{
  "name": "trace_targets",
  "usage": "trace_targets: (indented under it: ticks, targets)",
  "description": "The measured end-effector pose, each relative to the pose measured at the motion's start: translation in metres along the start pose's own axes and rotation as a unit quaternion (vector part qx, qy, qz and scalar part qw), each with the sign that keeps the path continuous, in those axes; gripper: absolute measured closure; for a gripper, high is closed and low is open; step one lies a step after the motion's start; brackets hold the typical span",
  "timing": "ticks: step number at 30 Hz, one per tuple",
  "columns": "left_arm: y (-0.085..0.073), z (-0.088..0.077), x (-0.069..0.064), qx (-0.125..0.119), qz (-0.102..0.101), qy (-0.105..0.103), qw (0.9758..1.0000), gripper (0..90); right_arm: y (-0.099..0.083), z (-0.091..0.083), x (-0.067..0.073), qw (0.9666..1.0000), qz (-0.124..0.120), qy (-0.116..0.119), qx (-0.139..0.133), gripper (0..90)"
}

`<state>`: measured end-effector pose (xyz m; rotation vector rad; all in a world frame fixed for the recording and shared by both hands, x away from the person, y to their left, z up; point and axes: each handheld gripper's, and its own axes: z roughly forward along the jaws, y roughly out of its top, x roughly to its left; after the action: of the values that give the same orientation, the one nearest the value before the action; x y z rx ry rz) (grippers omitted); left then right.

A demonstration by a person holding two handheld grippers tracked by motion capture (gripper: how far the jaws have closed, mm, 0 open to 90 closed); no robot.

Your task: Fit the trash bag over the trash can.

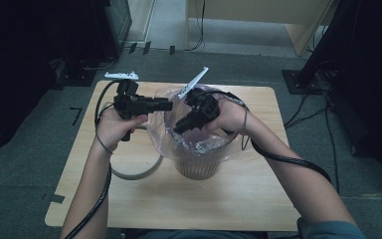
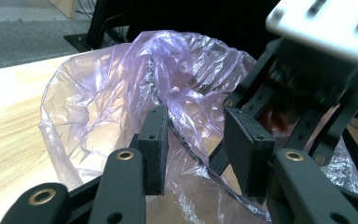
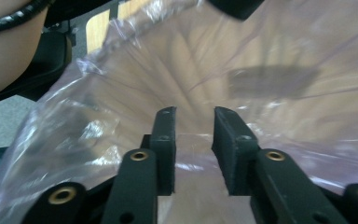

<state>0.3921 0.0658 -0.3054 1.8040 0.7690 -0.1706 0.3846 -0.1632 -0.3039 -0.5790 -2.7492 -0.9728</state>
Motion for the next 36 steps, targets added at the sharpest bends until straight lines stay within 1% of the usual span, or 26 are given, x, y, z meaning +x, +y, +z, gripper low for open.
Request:
trace_targets:
  ticks: [2,3,5,6,7,8,9,10,11,12,13,14,17,18,19,20,21,22,23,24,25,28,30,33,34,36]
  targets:
    - [0.000,0.000,0.000,-0.001,-0.001,0.000,1.0000,59.9,-0.002,0.013,-0.001,0.9998,0.009,0.009,0.018,64.9]
    - [0.000,0.000,0.000,0.000,0.000,0.000,1.0000,59.9,-0.002,0.013,-0.001,0.9998,0.009,0.009,0.018,64.9]
    - [0.000,0.000,0.000,-0.001,0.001,0.000,1.0000,59.9,-0.002,0.020,-0.002,0.9991,0.026,0.013,0.031,59.6]
    - [0.000,0.000,0.000,-0.001,0.001,0.000,1.0000,59.8,-0.001,0.024,-0.003,0.9984,0.041,0.014,0.037,55.3]
    - [0.000,0.000,0.000,-0.001,0.001,0.000,1.0000,59.7,-0.001,0.024,-0.003,0.9984,0.041,0.014,0.037,55.3]
    - [0.000,0.000,0.000,-0.002,0.001,0.000,1.0000,59.5,0.000,0.026,-0.007,0.9977,0.052,0.003,0.042,47.7]
    - [0.000,0.000,0.000,-0.002,0.001,0.000,1.0000,59.3,0.000,0.026,-0.007,0.9977,0.052,0.003,0.042,47.7]
    - [0.000,0.000,0.000,-0.001,0.002,0.000,1.0000,59.1,-0.001,0.028,-0.009,0.9982,0.043,-0.003,0.042,38.8]
    - [0.000,0.000,0.000,-0.001,0.002,0.000,1.0000,59.0,-0.001,0.028,-0.009,0.9982,0.043,-0.003,0.042,38.8]
    - [0.000,0.000,0.001,0.000,0.002,0.000,1.0000,59.0,-0.002,0.028,-0.008,0.9990,0.025,-0.025,0.029,37.9]
    - [-0.001,0.000,0.001,0.000,0.002,0.000,1.0000,59.0,-0.002,0.028,-0.008,0.9990,0.025,-0.025,0.029,37.9]
    - [-0.001,0.000,0.001,0.000,0.001,0.001,1.0000,59.1,0.000,0.022,-0.006,0.9993,0.021,-0.028,0.016,42.4]
    - [0.000,0.000,0.001,-0.001,0.001,0.000,1.0000,59.4,0.004,0.013,-0.003,0.9991,0.016,-0.037,0.009,44.3]
    - [0.000,0.000,0.001,-0.001,0.000,0.000,1.0000,60.3,0.006,0.001,0.000,0.9990,0.009,-0.043,0.002,47.6]
    - [0.000,0.000,0.000,0.000,-0.001,0.001,1.0000,60.8,0.007,-0.006,0.002,0.9989,0.003,-0.047,-0.002,50.1]
    - [-0.001,0.000,0.000,0.000,-0.002,0.002,1.0000,61.6,0.007,-0.014,0.003,0.9985,-0.006,-0.054,-0.008,55.2]
    - [-0.001,0.000,0.000,0.000,-0.002,0.002,1.0000,62.0,0.007,-0.014,0.003,0.9985,-0.006,-0.054,-0.008,55.2]
    - [-0.001,0.000,0.000,0.000,-0.004,0.002,1.0000,62.0,0.007,-0.021,0.004,0.9982,-0.010,-0.059,-0.008,63.5]
    - [-0.001,0.000,0.001,0.000,-0.005,0.002,1.0000,62.1,0.007,-0.027,0.005,0.9981,-0.013,-0.060,-0.005,68.1]
    - [-0.001,0.000,0.001,-0.001,-0.005,0.001,1.0000,62.3,0.004,-0.035,0.008,0.9979,-0.026,-0.058,-0.004,73.5]
    - [-0.001,0.000,0.001,-0.001,-0.005,0.001,1.0000,62.3,0.002,-0.038,0.009,0.9976,-0.034,-0.060,0.000,74.2]
    - [-0.001,0.001,0.001,-0.001,-0.006,0.001,1.0000,62.2,-0.002,-0.040,0.012,0.9976,-0.037,-0.059,0.004,74.5]
    - [-0.001,0.000,0.001,-0.001,-0.004,0.002,1.0000,62.1,-0.009,-0.039,0.016,0.9972,-0.040,-0.062,0.015,76.3]
    - [-0.001,0.000,0.001,-0.002,-0.004,0.002,1.0000,61.9,-0.014,-0.037,0.016,0.9972,-0.031,-0.062,0.027,76.5]
    - [-0.001,0.000,0.001,-0.003,-0.004,0.002,1.0000,61.6,-0.018,-0.036,0.015,0.9975,-0.019,-0.060,0.032,75.3]
    - [-0.001,0.000,0.001,-0.006,-0.001,0.005,1.0000,60.2,-0.020,-0.038,0.011,0.9975,-0.007,-0.065,0.025,72.2]
